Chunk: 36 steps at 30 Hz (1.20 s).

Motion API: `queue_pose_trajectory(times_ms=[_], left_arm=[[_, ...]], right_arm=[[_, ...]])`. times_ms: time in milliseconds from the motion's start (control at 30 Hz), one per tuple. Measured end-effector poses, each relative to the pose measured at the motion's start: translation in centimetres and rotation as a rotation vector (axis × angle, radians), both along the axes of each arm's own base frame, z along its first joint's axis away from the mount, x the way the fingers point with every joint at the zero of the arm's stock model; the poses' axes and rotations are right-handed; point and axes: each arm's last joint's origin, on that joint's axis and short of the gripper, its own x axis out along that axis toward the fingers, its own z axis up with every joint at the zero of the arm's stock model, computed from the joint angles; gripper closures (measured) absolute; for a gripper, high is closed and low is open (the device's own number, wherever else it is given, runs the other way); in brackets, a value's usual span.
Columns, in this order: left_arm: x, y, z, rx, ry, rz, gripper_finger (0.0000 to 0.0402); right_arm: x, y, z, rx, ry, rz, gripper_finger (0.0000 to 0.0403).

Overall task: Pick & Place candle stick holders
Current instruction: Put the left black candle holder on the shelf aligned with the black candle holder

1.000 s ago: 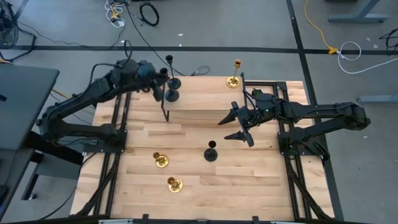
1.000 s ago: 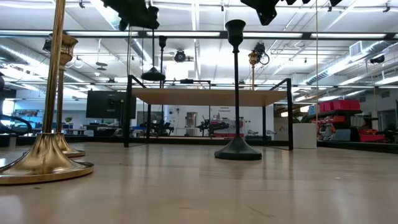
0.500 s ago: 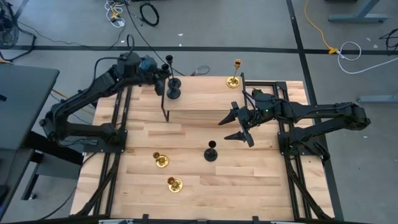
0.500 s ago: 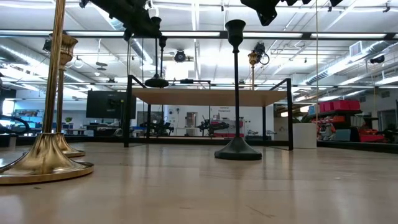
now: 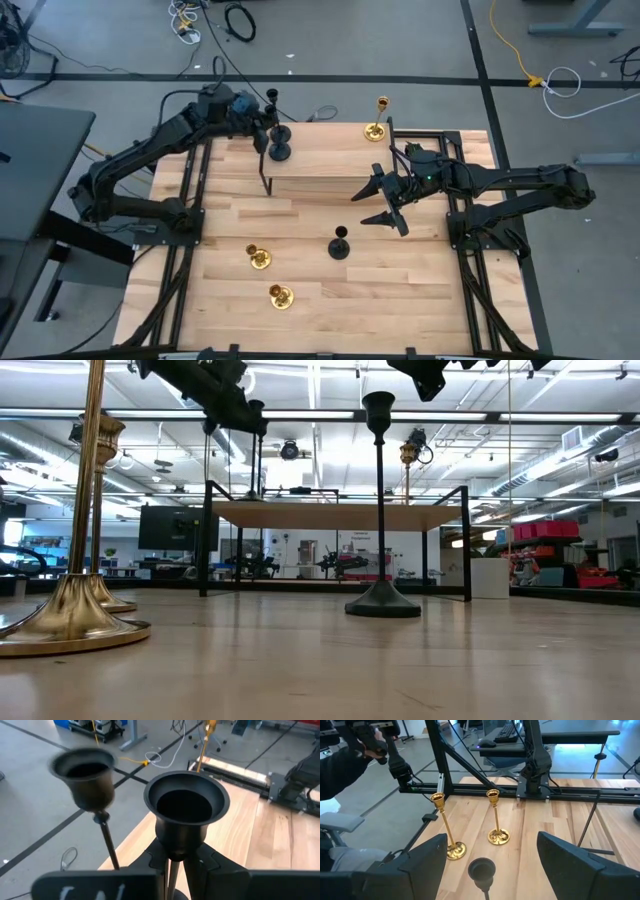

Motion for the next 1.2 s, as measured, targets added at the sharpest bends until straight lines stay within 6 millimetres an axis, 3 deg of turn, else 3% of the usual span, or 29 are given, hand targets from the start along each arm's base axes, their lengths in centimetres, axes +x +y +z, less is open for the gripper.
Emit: queue_pose_trajectory(times_ms=[567,733,1000,1200], left_arm=[[0.19,0.09,-0.17,0.009,0.011,-0.022,0.0364],[0.19,0.09,-0.18,0.005,0.010,-0.020,0.0345],[0.18,0.08,-0.23,0.005,0.015,-0.022,0.0365],[0.17,0.07,-0.23,0.004,0.016,-0.022,0.0333]], right_arm=[[-0.01,0.01,-0.04,-0.002,0.004,0.001,0.0099],[-0.01,0.00,-0.05,-0.002,0.004,0.001,0.0099],[-0.02,0.00,-0.05,-0.002,0.005,0.001,0.0099],[-0.02,0.00,-0.05,-0.002,0.005,0.001,0.0099]])
